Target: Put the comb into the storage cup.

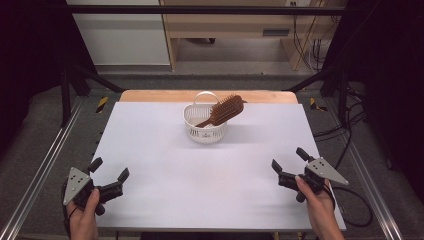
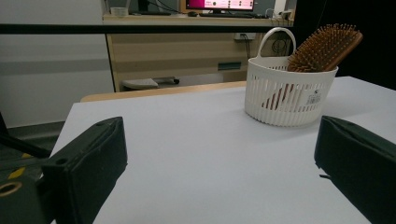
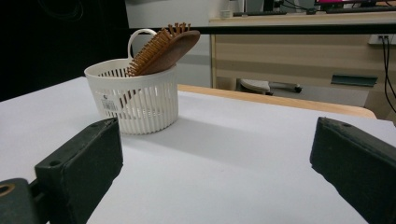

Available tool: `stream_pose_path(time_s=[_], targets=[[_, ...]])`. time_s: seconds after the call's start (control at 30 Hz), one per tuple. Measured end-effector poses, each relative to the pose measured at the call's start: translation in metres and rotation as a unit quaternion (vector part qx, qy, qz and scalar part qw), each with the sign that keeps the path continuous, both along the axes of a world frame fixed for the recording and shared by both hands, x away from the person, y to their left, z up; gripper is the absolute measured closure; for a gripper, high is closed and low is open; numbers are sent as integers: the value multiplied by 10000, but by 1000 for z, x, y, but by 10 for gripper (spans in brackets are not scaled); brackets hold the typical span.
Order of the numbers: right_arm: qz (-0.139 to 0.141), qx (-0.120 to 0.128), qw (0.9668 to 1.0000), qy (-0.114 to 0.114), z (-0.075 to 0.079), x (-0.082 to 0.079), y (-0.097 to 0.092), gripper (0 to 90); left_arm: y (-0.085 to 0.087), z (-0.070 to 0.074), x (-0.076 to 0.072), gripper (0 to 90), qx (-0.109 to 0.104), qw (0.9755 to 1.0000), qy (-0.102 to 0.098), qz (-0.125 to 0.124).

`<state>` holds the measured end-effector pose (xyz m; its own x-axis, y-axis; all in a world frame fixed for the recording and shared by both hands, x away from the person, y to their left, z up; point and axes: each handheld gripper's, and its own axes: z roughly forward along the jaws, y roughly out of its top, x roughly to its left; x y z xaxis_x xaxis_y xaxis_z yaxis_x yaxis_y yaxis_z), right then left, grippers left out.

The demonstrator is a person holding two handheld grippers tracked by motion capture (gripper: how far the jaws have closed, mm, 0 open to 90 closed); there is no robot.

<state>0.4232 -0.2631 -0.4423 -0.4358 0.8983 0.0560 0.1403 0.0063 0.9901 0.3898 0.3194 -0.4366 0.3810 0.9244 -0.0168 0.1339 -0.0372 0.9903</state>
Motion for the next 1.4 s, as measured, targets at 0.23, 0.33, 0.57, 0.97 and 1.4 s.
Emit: stream_pose_path(time_s=[0.23,0.33,0.57,0.97,1.4], targets=[[91,-19,10000,3,-3,-4,1,29,-2,0,0,26,-2,10000,-27,-48],[158,-47,9999,12,-5,-7,2,29,-2,1,-1,26,-22,10000,-34,-51],[229,-33,9997,-26,-7,-12,3,28,-3,1,-1,25,-54,9999,-76,-97],[459,-160,9988,-92,-10,-14,12,20,-6,2,-1,25,-48,9997,-139,-199],[814,-263,9962,-146,-13,-11,29,20,-10,3,0,24,-70,9992,-187,-353]])
